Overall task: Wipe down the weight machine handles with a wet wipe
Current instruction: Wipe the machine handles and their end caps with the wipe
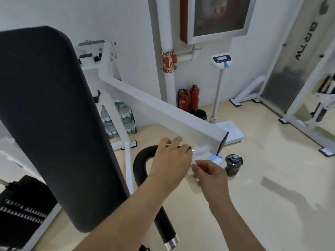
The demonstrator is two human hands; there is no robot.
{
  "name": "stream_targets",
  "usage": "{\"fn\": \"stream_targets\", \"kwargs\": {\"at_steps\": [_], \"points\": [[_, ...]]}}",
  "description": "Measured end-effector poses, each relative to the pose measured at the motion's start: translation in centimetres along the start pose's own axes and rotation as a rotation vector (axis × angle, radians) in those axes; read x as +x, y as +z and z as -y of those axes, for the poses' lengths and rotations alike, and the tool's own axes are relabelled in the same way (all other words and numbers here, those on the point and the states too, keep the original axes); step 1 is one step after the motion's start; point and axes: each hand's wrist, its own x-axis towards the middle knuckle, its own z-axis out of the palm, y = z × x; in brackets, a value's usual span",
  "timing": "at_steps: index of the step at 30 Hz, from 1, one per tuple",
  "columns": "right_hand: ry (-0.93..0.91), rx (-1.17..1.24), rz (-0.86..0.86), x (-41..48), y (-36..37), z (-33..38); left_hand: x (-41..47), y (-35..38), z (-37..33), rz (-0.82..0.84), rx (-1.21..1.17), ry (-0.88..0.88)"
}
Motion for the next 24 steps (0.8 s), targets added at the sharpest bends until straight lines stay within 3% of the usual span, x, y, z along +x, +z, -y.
{"fn": "stream_targets", "kwargs": {"at_steps": [2,4,7,13,17,24], "points": [[-0.058,-0.064,0.019,-1.1,-0.8,0.3,-2.5,0.0,-0.9,0.102,0.006,0.008],[-0.094,-0.102,0.030,-2.2,-1.9,0.8,-4.8,-0.4,-1.4,0.085,-0.096,-0.115],[-0.078,-0.046,0.045,-3.4,-3.7,1.6,-7.3,-2.1,-2.4,-0.096,-0.475,-0.294],[-0.076,0.141,0.107,-6.6,-4.8,5.9,-10.8,-6.2,-5.1,-0.186,-1.234,-0.617],[-0.032,0.224,0.204,-9.0,-5.5,7.6,-13.0,-7.2,-5.9,-0.300,-1.419,-0.780],[0.161,0.493,0.344,-13.6,-10.3,6.5,-18.4,-7.7,-10.7,-0.342,-1.745,-1.012]]}}
